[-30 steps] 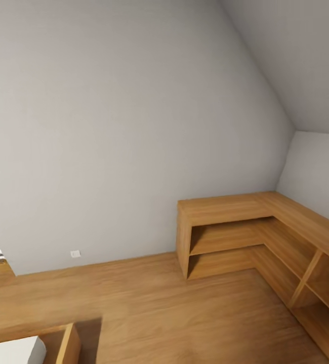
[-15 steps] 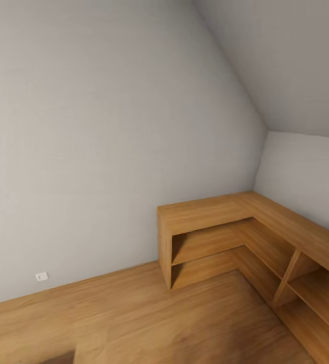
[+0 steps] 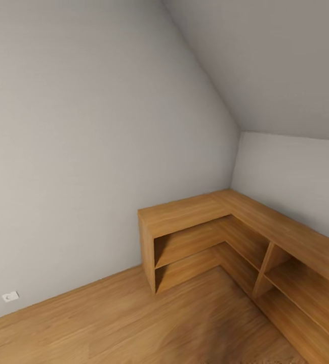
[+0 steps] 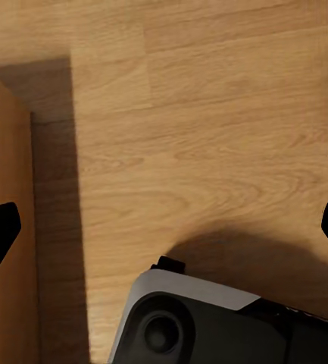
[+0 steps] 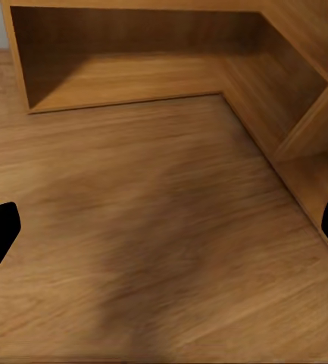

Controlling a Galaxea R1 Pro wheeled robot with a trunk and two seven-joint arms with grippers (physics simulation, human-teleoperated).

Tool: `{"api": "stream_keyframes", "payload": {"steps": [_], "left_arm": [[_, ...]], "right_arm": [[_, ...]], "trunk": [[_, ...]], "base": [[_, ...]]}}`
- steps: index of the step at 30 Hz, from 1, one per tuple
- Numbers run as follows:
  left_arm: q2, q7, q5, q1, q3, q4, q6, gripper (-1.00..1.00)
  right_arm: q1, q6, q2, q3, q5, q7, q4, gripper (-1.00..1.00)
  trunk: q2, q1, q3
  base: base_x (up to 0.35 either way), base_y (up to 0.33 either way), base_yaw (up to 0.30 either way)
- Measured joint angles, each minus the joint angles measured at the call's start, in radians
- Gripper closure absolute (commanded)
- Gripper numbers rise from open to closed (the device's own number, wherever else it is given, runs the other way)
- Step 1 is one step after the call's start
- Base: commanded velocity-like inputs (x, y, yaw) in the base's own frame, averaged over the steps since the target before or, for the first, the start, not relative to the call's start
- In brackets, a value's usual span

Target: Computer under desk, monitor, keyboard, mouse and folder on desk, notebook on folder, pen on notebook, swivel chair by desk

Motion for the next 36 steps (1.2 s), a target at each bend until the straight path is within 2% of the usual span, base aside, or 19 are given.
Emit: {"api": "stream_keyframes", "payload": {"steps": [7, 23, 36], "left_arm": [[0.0, 0.0, 0.0, 0.0, 0.0, 0.0, 0.0, -1.0], [0.001, 0.0, 0.0, 0.0, 0.0, 0.0, 0.0, -1.0], [0.001, 0.0, 0.0, 0.0, 0.001, 0.0, -0.001, -1.0]], "right_arm": [[0.0, 0.004, 0.0, 0.0, -0.001, 0.001, 0.0, -1.0], [0.0, 0.005, 0.0, -0.002, -0.002, 0.002, -0.001, -1.0], [0.0, 0.005, 0.0, -0.002, -0.002, 0.002, -0.001, -1.0]], "trunk": [[0.0, 0.0, 0.003], [0.0, 0.0, 0.011], [0.0, 0.0, 0.017]], "base": [[0.037, 0.0, -0.259], [0.262, 0.0, -0.266], [0.04, 0.0, -0.272]]}}
